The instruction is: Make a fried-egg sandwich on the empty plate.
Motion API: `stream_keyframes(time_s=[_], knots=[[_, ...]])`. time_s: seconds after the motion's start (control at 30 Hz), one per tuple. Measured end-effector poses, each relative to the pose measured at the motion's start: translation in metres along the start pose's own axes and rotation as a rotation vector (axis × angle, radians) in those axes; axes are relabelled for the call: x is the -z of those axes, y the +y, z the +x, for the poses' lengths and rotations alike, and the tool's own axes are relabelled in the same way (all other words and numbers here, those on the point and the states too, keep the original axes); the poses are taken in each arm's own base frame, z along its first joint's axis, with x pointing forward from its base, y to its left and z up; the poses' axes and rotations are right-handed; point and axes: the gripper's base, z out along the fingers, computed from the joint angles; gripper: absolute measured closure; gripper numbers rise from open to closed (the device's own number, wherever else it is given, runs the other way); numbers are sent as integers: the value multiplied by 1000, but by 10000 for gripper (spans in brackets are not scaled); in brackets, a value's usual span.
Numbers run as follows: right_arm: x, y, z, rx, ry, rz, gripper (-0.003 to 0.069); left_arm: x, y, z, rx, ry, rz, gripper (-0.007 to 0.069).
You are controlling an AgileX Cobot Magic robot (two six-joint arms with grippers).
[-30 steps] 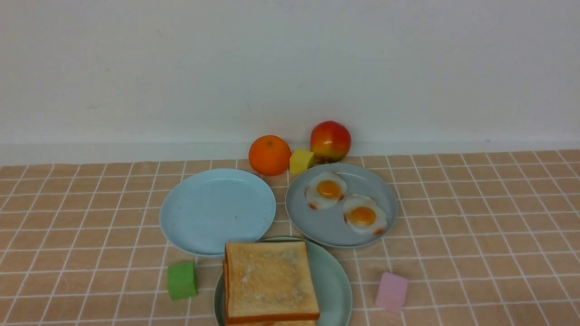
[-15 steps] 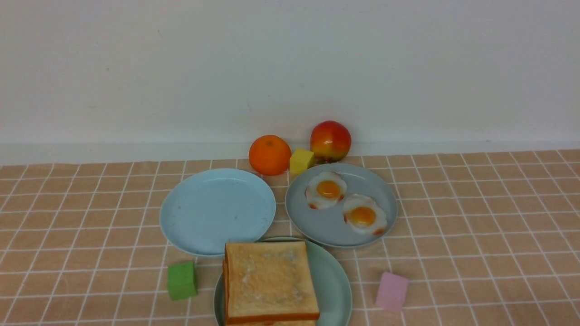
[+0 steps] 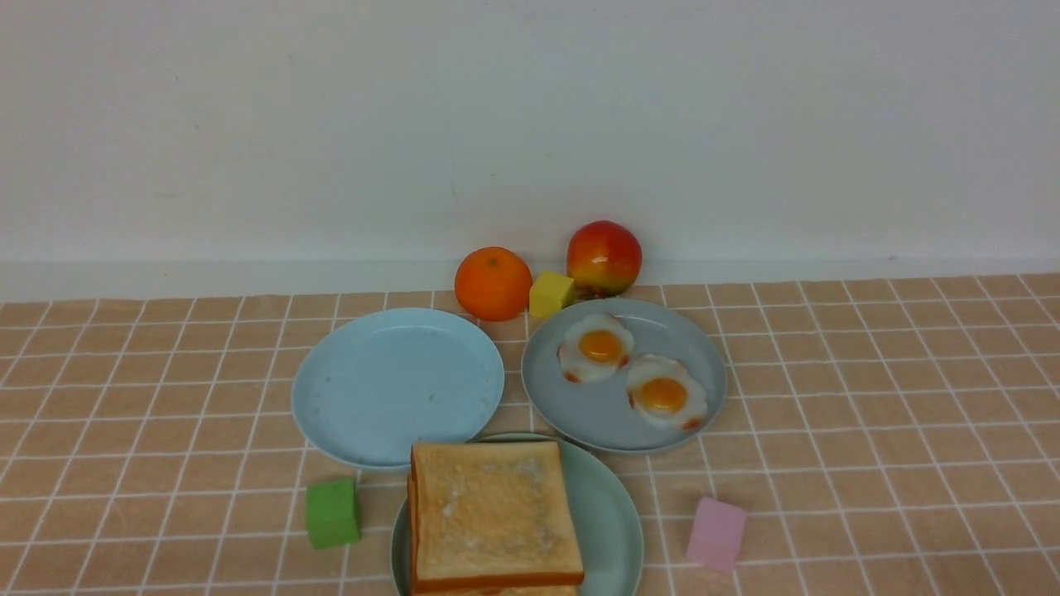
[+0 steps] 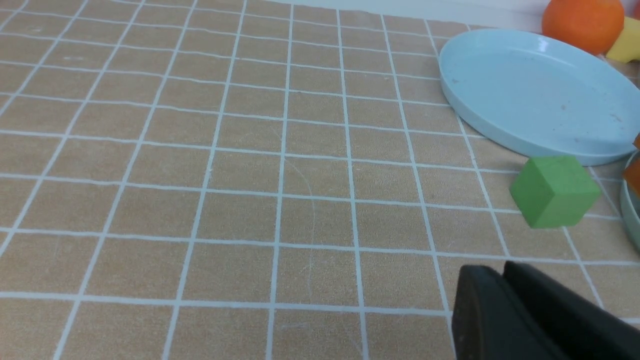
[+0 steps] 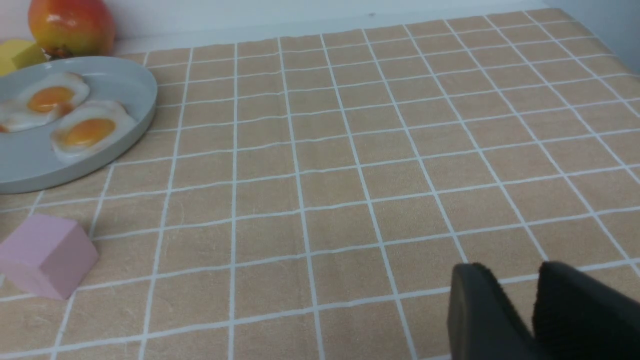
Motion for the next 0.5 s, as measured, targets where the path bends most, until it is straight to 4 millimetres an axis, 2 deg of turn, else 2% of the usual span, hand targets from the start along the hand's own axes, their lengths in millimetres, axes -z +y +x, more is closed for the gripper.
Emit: stream_keyframes(time_s=[0.5], knots=[[0, 0, 0, 0, 0, 0, 441, 0, 0, 0, 0, 0, 0, 549]])
